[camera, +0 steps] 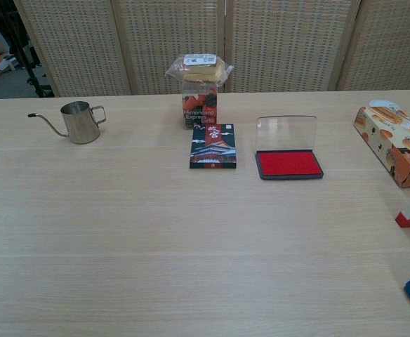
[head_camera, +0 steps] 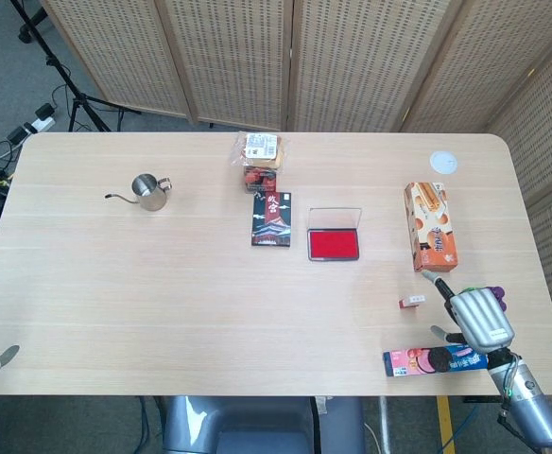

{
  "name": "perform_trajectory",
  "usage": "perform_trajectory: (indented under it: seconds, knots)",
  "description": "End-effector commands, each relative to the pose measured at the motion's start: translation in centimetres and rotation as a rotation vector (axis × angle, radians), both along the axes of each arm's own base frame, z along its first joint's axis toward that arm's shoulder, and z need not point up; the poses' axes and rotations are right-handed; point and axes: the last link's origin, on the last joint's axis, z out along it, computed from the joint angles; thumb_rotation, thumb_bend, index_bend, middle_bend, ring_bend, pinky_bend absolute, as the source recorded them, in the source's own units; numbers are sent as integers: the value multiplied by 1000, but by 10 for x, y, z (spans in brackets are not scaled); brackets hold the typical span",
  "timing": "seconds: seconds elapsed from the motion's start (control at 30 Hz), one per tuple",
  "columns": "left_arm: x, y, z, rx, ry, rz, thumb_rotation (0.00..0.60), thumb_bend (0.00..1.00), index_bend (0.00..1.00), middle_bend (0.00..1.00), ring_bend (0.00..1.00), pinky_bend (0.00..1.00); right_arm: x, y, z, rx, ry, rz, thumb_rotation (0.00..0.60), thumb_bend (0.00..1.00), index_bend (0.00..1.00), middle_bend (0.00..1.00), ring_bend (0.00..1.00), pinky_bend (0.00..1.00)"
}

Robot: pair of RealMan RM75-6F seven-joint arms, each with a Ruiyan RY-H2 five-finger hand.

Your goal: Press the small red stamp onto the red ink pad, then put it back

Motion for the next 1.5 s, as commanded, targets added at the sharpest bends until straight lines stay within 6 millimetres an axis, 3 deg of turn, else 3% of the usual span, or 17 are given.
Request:
perform_trajectory:
  seconds: [0.03,0.13,0.3,0.77,1.03,1.5]
  knots:
    - [0,1,-1,-1,1,2,600,5,0,0,0,0,-5,-12,-7,13,14,-19,600,1,266,922,987,1000]
    - [0,1,-2,-3,4,4,600,5,0,0,0,0,-9,-16,-9,18,22,-26,600,34,299,921,987,1000]
    - [0,2,-4,-10,11,7,600,5,0,0,0,0,-15,-23,-13,18,29,-35,600,176,333,921,987,1000]
    - [-1,4,-8,-19,21,20,600,5,0,0,0,0,-20,-34,-31,52,48,-26,600,335,385,922,987,1000]
    - [-1,5,-8,-22,21,22,600,5,0,0,0,0,-20,-39,-38,61,68,-32,600,388,385,922,987,1000]
    - [-1,5,-9,-26,21,23,600,5,0,0,0,0,-24,-41,-43,70,70,-39,600,388,385,922,987,1000]
